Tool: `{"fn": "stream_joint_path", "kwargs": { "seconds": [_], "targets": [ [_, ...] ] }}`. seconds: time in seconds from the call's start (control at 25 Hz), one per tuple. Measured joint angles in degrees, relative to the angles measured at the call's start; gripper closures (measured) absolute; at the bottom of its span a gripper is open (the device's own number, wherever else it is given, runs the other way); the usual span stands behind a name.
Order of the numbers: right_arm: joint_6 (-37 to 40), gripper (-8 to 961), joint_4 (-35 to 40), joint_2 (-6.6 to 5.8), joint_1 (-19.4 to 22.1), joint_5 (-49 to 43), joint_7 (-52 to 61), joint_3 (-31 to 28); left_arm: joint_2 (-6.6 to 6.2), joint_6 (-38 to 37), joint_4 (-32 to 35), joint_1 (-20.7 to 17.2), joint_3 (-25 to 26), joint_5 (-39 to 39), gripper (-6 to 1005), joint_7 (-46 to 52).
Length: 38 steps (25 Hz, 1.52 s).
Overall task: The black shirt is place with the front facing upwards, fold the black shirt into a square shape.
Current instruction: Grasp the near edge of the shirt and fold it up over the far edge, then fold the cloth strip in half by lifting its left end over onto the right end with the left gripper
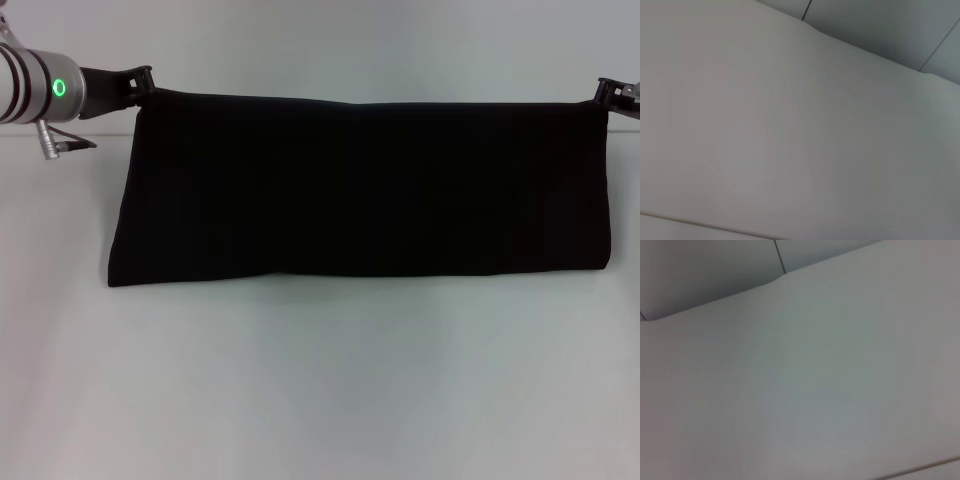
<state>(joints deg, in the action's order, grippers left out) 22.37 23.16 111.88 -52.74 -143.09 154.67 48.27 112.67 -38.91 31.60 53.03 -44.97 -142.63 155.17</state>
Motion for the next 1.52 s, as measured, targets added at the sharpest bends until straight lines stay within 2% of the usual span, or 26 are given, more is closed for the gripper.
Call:
{"fn": "stream_joint_path", "kwargs": {
  "seconds": [0.12,0.44,0.56,0.72,0.8,0.96,1.12,1.24,1.36,1.52],
  "targets": [
    [1.5,835,0.0,-0.59,-0.4,0.0,-0.3,0.8,0.01,0.4,0.0,0.1,0.0,0.0,906,-0.5],
    [4.7,760,0.6,-3.83,-2.1,-2.8,-0.5,1.9,-0.90,2.1,-3.0,2.5,0.0,0.0,903,-1.4],
    [8.6,668,3.8,-4.90,-1.0,-2.2,-0.1,0.4,-0.78,1.2,-0.5,1.4,0.3,0.1,902,-1.1],
    [19.4,546,12.5,-4.56,3.5,2.7,-1.9,-4.3,-0.71,-0.7,4.1,-2.0,1.8,1.8,900,-0.9],
    [25.7,465,16.1,-4.26,6.6,8.8,-5.0,-6.3,-0.80,-3.2,6.4,-3.7,2.6,3.6,691,-1.1],
    [38.1,267,17.7,-4.19,13.1,22.9,-12.1,-10.9,-0.36,-12.8,12.3,-9.5,2.9,11.2,553,-2.6],
    [50.1,253,13.5,-4.19,19.7,34.8,-21.2,-16.5,-0.15,-23.4,12.8,-15.4,5.0,21.4,399,-3.7],
    [57.5,251,8.0,-4.09,23.6,41.0,-27.5,-20.3,0.03,-31.4,10.1,-18.7,11.7,25.4,272,-4.2],
    [60.3,253,4.3,-3.88,26.1,43.4,-30.7,-22.9,0.51,-36.4,7.2,-21.5,17.2,26.0,272,-3.9],
    [60.1,255,3.8,-3.86,26.8,43.4,-31.1,-23.9,1.04,-37.2,3.9,-24.1,19.2,25.6,272,-2.1]
  ]
}}
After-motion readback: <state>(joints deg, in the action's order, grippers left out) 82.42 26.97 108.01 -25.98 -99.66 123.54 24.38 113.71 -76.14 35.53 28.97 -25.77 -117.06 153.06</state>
